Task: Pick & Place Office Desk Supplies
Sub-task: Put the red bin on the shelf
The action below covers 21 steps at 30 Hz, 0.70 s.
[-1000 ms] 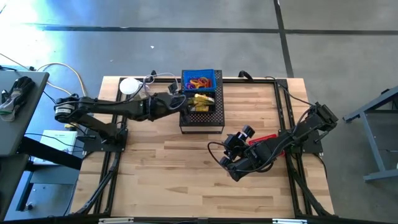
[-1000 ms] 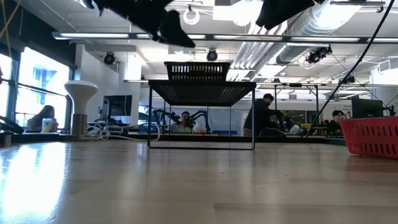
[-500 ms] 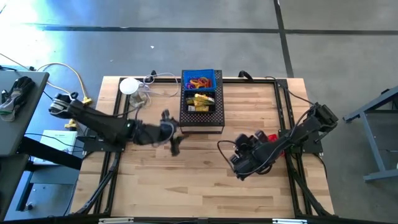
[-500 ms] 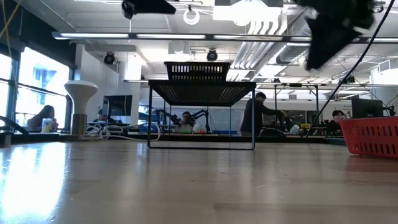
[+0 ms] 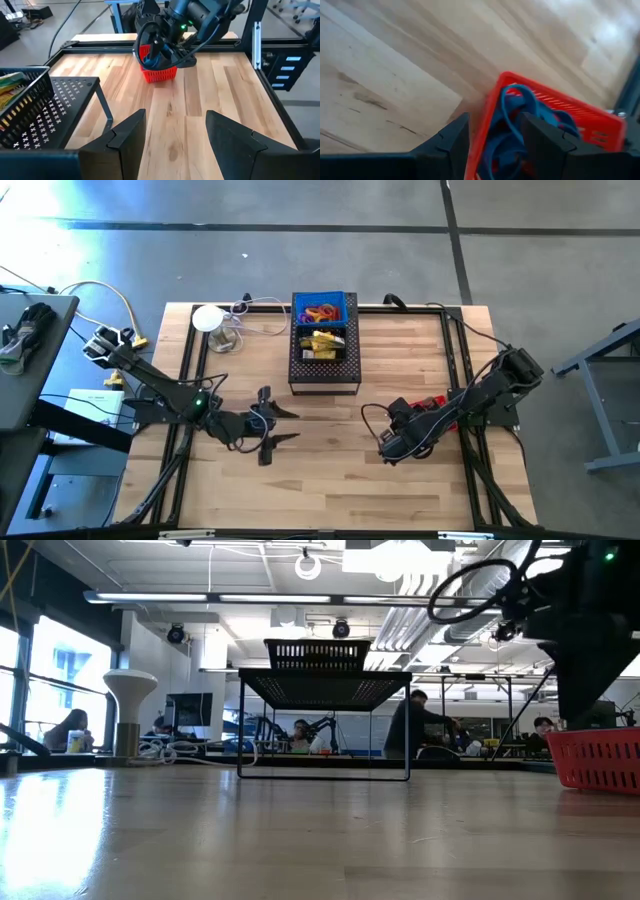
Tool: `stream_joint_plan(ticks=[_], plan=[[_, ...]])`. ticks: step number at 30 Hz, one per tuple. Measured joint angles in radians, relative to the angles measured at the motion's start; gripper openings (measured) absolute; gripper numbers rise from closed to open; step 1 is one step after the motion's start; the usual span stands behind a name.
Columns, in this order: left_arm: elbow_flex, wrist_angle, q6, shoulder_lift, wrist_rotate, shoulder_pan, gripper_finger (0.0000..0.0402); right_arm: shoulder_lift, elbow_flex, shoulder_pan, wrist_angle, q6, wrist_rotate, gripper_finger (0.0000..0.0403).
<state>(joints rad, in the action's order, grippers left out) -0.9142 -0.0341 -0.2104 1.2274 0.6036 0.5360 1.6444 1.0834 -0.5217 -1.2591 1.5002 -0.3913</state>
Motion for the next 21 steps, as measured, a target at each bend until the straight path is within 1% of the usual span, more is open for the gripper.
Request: stream_joint_plan(ticks=[2, 5, 7, 12, 16, 19, 21], plan=[[0.0, -0.011, 0.0, 0.0, 0.0, 0.003, 0.0198, 0.0, -0.017, -0.003, 0.04, 0.0, 0.029, 0.0164], [0.0, -0.027, 0.0, 0.0, 0.0, 0.004, 0.0198, 0.0, -0.033, -0.001, 0.088, -0.005, 0.116, 0.0164], [0.0, -0.045, 0.0, 0.0, 0.0, 0.004, 0.0198, 0.0, -0.041, 0.001, 0.096, 0.01, 0.154, 0.0164], [0.0, -0.078, 0.0, 0.0, 0.0, 0.004, 0.0198, 0.0, -0.075, 0.024, 0.094, 0.069, 0.166, 0.0164], [0.0, -0.081, 0.0, 0.0, 0.0, 0.004, 0.0198, 0.0, -0.118, 0.052, 0.119, 0.069, 0.215, 0.0164], [0.0, -0.081, 0.0, 0.0, 0.0, 0.004, 0.0198, 0.0, -0.14, 0.075, 0.163, 0.023, 0.219, 0.016], [0.0, -0.081, 0.0, 0.0, 0.0, 0.004, 0.0198, 0.0, -0.146, 0.087, 0.182, -0.044, 0.223, 0.0148]])
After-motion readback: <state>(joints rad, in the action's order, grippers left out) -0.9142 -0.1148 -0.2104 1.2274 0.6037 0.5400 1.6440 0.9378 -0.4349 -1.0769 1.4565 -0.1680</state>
